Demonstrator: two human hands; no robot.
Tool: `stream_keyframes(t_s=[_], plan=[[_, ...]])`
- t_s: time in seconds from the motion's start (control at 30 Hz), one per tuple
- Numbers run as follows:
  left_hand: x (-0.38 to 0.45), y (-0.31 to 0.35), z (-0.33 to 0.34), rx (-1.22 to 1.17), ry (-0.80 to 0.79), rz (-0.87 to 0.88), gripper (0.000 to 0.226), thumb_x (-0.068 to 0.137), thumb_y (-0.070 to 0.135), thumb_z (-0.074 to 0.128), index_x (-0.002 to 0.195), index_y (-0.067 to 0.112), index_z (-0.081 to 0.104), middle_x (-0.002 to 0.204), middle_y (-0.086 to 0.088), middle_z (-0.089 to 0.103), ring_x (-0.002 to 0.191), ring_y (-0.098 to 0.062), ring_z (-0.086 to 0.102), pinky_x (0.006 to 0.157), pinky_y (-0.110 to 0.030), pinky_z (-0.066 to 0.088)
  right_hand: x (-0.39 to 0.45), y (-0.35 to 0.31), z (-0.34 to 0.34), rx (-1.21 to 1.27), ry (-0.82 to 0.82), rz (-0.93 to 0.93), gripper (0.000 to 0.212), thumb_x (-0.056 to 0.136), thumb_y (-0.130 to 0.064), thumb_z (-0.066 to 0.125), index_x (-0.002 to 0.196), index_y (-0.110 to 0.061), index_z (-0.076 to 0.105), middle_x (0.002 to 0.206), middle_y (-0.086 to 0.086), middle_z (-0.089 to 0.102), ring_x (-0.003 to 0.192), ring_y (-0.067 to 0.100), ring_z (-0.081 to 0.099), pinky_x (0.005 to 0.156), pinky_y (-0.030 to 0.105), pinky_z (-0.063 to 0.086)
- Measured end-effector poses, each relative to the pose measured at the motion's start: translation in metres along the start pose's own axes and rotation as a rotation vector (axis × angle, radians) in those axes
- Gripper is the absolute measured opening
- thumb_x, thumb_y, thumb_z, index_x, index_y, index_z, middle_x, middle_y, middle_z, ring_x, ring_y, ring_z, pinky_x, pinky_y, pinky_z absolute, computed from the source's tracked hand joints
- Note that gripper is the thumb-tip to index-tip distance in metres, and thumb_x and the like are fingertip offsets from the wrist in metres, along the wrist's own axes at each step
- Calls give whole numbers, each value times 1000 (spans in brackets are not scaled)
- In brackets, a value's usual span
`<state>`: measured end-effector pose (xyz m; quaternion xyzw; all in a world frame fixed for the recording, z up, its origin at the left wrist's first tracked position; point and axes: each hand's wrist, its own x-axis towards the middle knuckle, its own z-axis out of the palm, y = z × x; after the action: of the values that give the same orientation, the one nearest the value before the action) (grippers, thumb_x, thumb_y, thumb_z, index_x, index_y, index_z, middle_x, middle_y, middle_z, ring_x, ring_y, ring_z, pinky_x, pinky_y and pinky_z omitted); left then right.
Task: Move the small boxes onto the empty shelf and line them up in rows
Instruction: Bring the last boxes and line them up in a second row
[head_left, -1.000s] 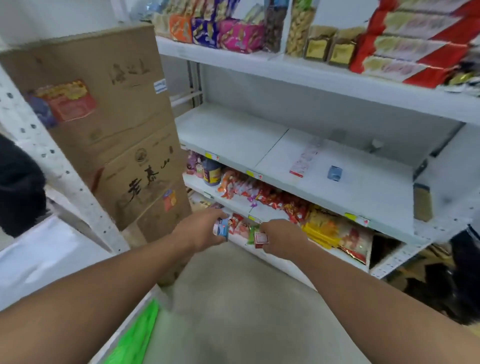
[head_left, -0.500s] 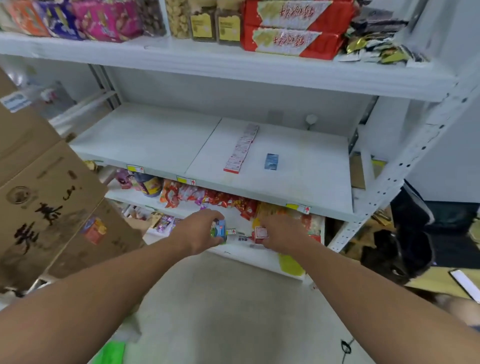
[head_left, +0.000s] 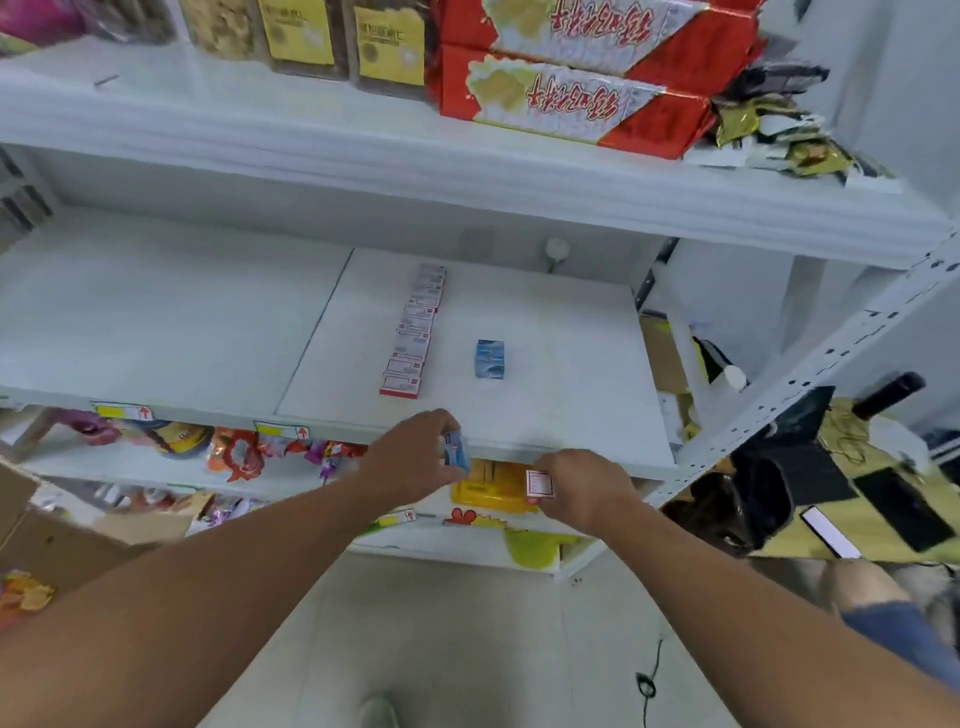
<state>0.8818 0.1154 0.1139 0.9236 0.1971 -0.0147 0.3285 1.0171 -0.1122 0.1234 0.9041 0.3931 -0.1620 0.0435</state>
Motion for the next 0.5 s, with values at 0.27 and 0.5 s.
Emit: stream_keyframes(t_s=[0.27,0.5], plan=[[86,-9,36,-183,-4,-149,56,78,36,95,119,36,56,124,8,68,100,-15,69,71,-22,51,60,17,-4,36,-11,59,30,90,-44,70,116,-30,67,112,0,69,107,27,66,81,37,53],[141,-4,62,-169,117,-221,59,79,38,94,126,31,58,128,7,72,104,-17,69,87,-35,61,124,40,-2,52,-29,-28,32,91,-41,71,121,-30,66,115,0,68,110,26,64,83,38,54]])
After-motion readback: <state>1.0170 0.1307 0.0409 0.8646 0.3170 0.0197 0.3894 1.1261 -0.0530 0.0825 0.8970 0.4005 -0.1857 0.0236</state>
